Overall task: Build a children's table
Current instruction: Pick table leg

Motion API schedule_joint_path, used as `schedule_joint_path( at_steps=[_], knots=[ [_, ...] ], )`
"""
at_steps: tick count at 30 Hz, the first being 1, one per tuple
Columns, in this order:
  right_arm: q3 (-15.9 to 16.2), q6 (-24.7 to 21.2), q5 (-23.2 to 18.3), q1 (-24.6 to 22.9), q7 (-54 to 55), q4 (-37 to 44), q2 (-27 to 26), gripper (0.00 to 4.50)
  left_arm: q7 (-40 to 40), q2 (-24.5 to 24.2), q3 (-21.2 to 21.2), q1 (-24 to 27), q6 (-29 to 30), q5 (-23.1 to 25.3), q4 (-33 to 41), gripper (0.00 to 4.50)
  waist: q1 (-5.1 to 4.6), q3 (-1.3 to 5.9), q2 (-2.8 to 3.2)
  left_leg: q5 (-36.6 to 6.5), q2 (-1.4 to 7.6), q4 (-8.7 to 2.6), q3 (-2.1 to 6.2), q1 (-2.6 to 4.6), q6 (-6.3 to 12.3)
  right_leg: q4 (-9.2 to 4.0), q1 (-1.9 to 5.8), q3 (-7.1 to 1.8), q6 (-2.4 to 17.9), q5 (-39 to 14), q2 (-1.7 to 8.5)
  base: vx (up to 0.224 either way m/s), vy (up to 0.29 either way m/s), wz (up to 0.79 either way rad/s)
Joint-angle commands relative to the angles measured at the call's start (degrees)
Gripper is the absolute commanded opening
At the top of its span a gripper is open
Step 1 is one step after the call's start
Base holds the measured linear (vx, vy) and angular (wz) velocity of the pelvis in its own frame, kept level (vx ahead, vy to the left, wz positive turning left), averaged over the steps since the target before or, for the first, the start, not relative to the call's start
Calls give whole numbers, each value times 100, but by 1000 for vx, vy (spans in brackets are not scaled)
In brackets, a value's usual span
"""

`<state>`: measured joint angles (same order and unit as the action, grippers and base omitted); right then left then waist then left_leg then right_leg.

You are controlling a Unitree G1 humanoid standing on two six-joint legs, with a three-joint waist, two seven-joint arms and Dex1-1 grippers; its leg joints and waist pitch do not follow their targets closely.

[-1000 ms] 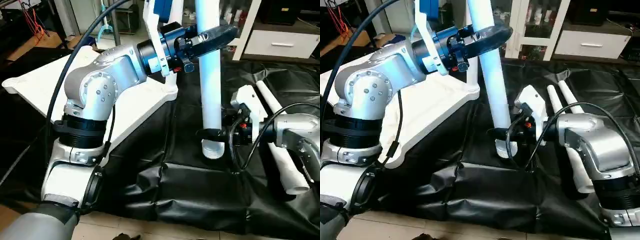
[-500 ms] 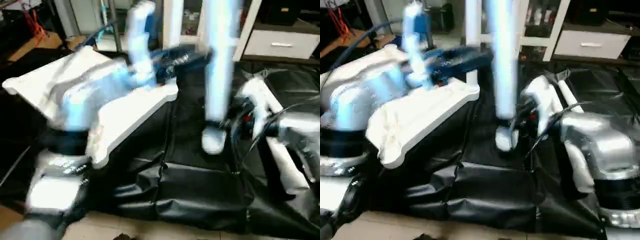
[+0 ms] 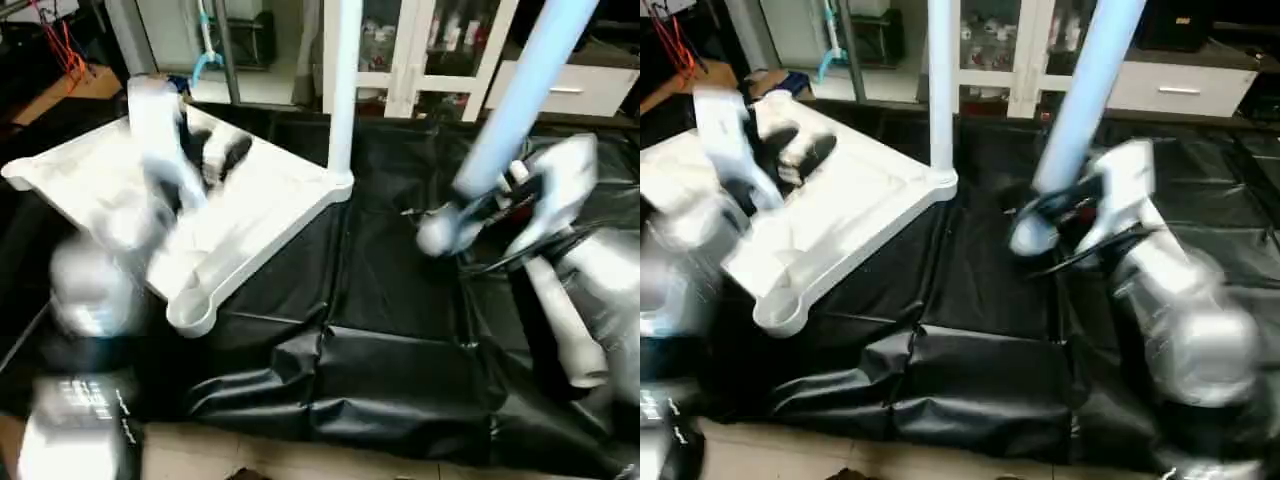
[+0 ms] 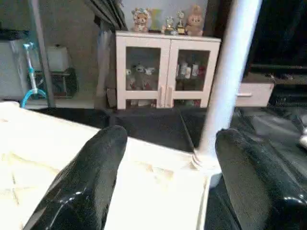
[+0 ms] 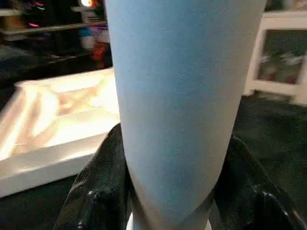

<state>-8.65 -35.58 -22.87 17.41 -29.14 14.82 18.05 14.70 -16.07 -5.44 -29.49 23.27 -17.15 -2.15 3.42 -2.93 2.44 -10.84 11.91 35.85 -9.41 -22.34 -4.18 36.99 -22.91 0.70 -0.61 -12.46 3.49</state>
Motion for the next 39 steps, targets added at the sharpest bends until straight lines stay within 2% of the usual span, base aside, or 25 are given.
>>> schedule_joint_path(
  at_steps=[1, 5, 7, 8, 9, 11, 13, 16, 20, 22, 23, 24, 25, 26, 27, 28, 30, 31, 32, 33, 34, 36, 37, 38, 39],
  knots=[
    [43, 236, -17, -155, 144, 158, -110, 188, -225, 158, 232, 132, -206, 243, 271, 338, -23, 453, -60, -302, 34, -363, -30, 124, 94, -366, 320, -115, 1270, 503, 218, 0, 0, 0],
    [328, 716, 237, -437, 275, 129, -251, 188, -691, 464, 623, 562, -991, 814, -26, 338, 28, 458, -114, -365, -59, -243, -104, -17, 679, -507, 419, -304, 1100, -64, 496, 0, 0, 0],
    [333, 745, 248, -453, 309, 135, -280, 188, -698, 492, 642, 622, -1014, 830, -61, 338, 65, 478, -165, -322, -91, -80, -50, -134, 1114, -617, 481, -453, 1015, -369, 729, -7, 34, 2],
    [355, 763, 278, -478, 335, 142, -298, 188, -722, 508, 648, 670, -1063, 863, -81, 338, 101, 485, -169, -229, -66, 150, 78, -246, 1418, -723, 511, -649, 1049, -657, 1031, -15, 68, 3],
    [356, 740, 316, -516, 352, 192, -338, 188, -725, 559, 633, 722, -1090, 888, -77, 338, 102, 476, -142, -159, -38, 152, 122, -267, 1459, -729, 493, -647, 1101, -726, 1046, -18, 103, 4],
    [356, 718, 342, -541, 357, 229, -363, 188, -728, 594, 618, 748, -1108, 906, -69, 338, 51, 488, -71, 85, -31, -28, 66, -125, 1740, -620, 326, -405, 1212, -621, 728, -10, 137, 9],
    [365, 675, 347, -573, 339, 279, -364, 188, -771, 654, 636, 790, -1127, 961, -30, 338, -120, 547, -25, 855, -96, -123, -30, 203, 2762, -347, 46, -45, 1126, 49, 302, -8, 168, 12],
    [407, 704, 336, -584, 328, 268, -330, 188, -824, 697, 676, 826, -1182, 1026, -17, 338, -190, 510, -59, 983, -156, -126, -55, 255, 3220, -343, -56, 52, 857, -136, 309, -2, 151, 9],
    [476, 825, 338, -584, 361, 207, -319, 188, -1080, 768, 715, 852, -1290, 1227, -86, 338, -233, 521, -131, 443, -205, -166, -36, 68, 2870, -478, 93, -50, 540, -228, 573, -3, 148, 10],
    [483, 837, 348, -581, 361, 199, -324, 188, -1156, 777, 717, 845, -1313, 1288, -104, 338, -294, 541, -12, 961, -98, -280, 170, 162, 2291, -312, 24, 148, 640, 1, 209, -33, 117, 5],
    [488, 844, 375, -578, 354, 196, -329, 188, -1197, 816, 692, 832, -1298, 1277, -111, 338, -340, 513, 65, 619, 118, -510, 338, 196, 869, -173, 41, 229, 588, -56, 14, -37, 79, 2],
    [492, 849, 393, -583, 343, 189, -328, 188, -1227, 851, 686, 825, -1302, 1278, -108, 338, -371, 500, 102, 207, 292, -665, 438, 240, 362, -55, -6, 263, 550, -214, -31, -52, 22, 8],
    [493, 852, 395, -584, 342, 187, -326, 188, -1229, 860, 684, 825, -1301, 1279, -107, 338, -422, 502, 151, -350, 678, -857, 674, 280, -161, 126, -68, 304, 340, -406, 32, -63, -58, 10],
    [499, 858, 402, -589, 339, 182, -322, 188, -1236, 889, 677, 826, -1300, 1283, -101, 338, -431, 492, 156, -551, 826, -931, 751, 270, -219, 193, -99, 311, 222, -439, 78, -63, -58, 10],
    [503, 866, 404, -594, 337, 174, -313, 188, -1241, 916, 677, 827, -1305, 1306, -99, 338, -430, 487, 164, -1039, 980, -991, 804, 245, 37, 279, -76, 309, 27, -567, 157, -80, -123, 5],
    [503, 866, 404, -594, 337, 174, -313, 188, -1241, 916, 677, 827, -1305, 1306, -99, 338, -406, 501, 110, -1257, 1086, -998, 891, 355, 486, 310, -127, 212, 22, -624, 239, -95, -158, 3],
    [484, 881, 389, -601, 337, 141, -282, 188, -1279, 992, 701, 853, -1360, 1360, -87, 338, -394, 452, -46, -1640, 933, -1012, 825, 256, 1309, 238, -22, -23, 237, -603, 322, -103, -163, 4],
    [469, 885, 379, -601, 337, 128, -268, 188, -1317, 1017, 710, 862, -1340, 1386, -80, 338, -409, 433, -191, -2124, 419, -744, 526, 19, 1381, -215, 152, -191, 865, -507, 468, -125, -176, -3],
    [468, 885, 378, -601, 337, 127, -267, 188, -1319, 1019, 711, 862, -1338, 1388, -80, 338, -356, 407, -345, -1914, -232, -130, 103, -172, 1214, -731, 248, -231, 1149, -1055, 618, -125, -176, -3],
    [439, 882, 359, -605, 340, 116, -258, 188, -1330, 1033, 718, 872, -1372, 1403, -87, 338, -161, 362, -412, -913, -523, 745, 46, -275, 968, -978, 274, -416, 751, -2720, 903, -116, -166, -10],
    [414, 870, 337, -613, 337, 113, -257, 188, -1349, 1027, 722, 883, -1377, 1423, -89, 338, -178, 235, -407, -453, -537, 742, 181, -542, 718, -920, 344, -334, -25, -3549, 835, -106, -128, -20],
    [379, 835, 278, -641, 326, 116, -256, 188, -1352, 999, 732, 900, -1398, 1462, -92, 338, -207, 288, -323, -815, -343, 250, 340, -383, 519, -851, 381, -163, -365, -3662, 696, -99, -96, -21],
    [381, 830, 266, -648, 324, 118, -254, 188, -1343, 998, 729, 902, -1401, 1469, -92, 338, -215, 350, -250, -792, -276, 120, 360, -301, 543, -836, 425, -102, -299, -3383, 648, -92, -28, -5],
    [396, 827, 246, -661, 318, 121, -253, 188, -1311, 994, 719, 899, -1409, 1477, -95, 338, -290, 371, -117, -1052, 63, -224, 512, -87, 724, -768, 250, 107, -65, -2686, 412, -92, -28, -5],
    [409, 828, 240, -669, 315, 126, -255, 188, -1292, 989, 715, 896, -1411, 1481, -90, 338, -332, 394, -58, -1196, 176, -251, 556, -19, 721, -738, 259, 141, 122, -2409, 435, -76, -7, 3]
  ],
)
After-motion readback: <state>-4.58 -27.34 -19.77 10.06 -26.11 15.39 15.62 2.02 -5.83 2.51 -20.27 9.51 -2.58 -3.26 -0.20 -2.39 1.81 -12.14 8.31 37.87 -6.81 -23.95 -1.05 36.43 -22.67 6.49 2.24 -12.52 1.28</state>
